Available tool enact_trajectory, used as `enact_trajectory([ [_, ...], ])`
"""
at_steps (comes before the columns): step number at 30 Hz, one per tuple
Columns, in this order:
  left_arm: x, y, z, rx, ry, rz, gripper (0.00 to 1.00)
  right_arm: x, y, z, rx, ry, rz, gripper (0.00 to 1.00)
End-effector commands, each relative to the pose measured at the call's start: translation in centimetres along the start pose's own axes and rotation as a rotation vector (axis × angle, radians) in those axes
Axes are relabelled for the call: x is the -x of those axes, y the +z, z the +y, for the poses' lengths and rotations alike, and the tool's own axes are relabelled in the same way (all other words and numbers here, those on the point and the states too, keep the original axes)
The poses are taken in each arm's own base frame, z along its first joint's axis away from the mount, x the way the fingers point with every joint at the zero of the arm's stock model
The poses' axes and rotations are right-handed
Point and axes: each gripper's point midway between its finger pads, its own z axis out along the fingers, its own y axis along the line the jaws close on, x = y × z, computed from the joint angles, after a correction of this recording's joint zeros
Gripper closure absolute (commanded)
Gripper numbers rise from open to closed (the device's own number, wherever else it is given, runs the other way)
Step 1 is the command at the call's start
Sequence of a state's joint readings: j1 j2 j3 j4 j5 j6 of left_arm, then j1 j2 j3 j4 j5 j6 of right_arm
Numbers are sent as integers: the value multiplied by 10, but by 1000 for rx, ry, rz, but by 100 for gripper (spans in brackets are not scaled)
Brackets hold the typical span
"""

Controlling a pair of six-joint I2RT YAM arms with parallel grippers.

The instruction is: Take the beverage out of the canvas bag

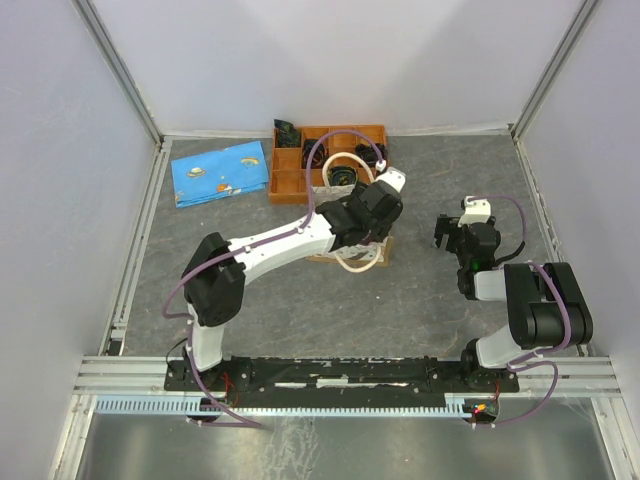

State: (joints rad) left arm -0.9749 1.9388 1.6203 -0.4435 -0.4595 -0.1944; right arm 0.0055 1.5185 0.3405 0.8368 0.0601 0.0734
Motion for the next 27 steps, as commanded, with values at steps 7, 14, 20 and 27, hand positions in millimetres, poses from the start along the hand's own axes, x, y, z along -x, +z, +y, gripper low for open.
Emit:
enact_trajectory([
  [7, 110, -68, 44, 67, -44, -266, 97, 20, 5, 1, 4, -9, -55, 1],
  [14, 124, -87, 66, 102, -78, -308, 97, 21, 6, 1, 4, -9, -57, 1],
  [20, 144, -121, 102, 161, -154, -412, 97, 20, 5, 0, 3, -9, -56, 1],
  [27, 160, -169, 141, 162, -281, -565, 97, 21, 6, 1, 2, -9, -56, 1],
])
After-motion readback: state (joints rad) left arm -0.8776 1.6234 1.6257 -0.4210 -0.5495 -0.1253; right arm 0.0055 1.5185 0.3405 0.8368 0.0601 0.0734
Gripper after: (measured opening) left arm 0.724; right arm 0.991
